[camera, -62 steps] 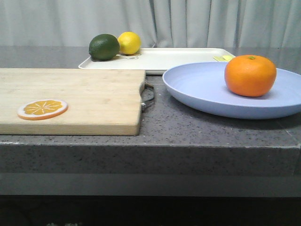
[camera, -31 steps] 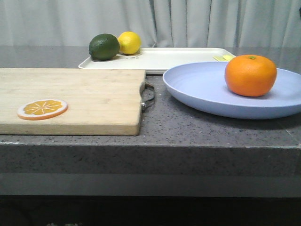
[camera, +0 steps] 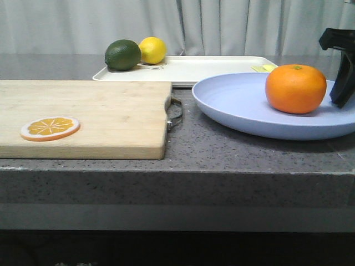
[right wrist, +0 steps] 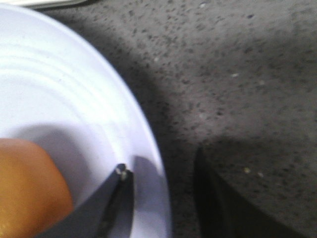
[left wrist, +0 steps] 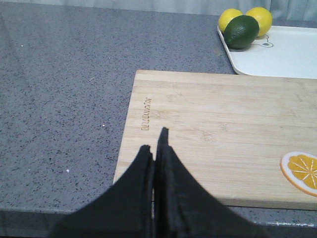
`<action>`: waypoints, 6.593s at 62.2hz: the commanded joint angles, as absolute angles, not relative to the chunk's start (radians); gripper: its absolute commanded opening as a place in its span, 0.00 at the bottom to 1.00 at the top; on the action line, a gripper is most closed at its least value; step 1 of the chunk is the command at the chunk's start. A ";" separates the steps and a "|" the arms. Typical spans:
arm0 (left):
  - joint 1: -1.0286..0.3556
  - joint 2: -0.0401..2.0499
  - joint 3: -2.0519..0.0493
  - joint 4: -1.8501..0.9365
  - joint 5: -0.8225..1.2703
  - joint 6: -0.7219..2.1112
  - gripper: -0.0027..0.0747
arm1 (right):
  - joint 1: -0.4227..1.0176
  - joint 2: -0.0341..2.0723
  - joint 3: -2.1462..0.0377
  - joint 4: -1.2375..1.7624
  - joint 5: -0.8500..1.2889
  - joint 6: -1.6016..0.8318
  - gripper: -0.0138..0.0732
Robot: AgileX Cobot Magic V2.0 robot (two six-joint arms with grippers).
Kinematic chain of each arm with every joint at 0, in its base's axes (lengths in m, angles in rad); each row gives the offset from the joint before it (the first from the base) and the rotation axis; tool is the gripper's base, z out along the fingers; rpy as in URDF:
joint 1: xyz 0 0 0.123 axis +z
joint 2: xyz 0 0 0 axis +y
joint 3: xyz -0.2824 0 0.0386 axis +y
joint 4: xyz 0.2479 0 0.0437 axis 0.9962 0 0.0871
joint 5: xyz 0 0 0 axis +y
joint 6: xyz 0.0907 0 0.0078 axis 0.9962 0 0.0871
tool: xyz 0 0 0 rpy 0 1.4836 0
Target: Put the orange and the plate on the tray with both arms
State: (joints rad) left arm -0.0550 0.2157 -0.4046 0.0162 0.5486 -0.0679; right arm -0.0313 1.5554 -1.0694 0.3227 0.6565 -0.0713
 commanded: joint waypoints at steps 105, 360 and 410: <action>-0.051 0.225 -0.429 0.009 0.460 -0.076 0.01 | -0.018 2.436 -2.648 0.673 1.061 0.063 0.09; -0.051 0.225 -0.429 0.009 0.458 -0.076 0.01 | 0.043 0.230 -0.329 0.085 0.227 -0.081 0.09; -0.044 -0.027 0.009 -0.057 0.074 -0.076 0.01 | 0.043 0.231 -0.328 0.085 0.228 -0.081 0.09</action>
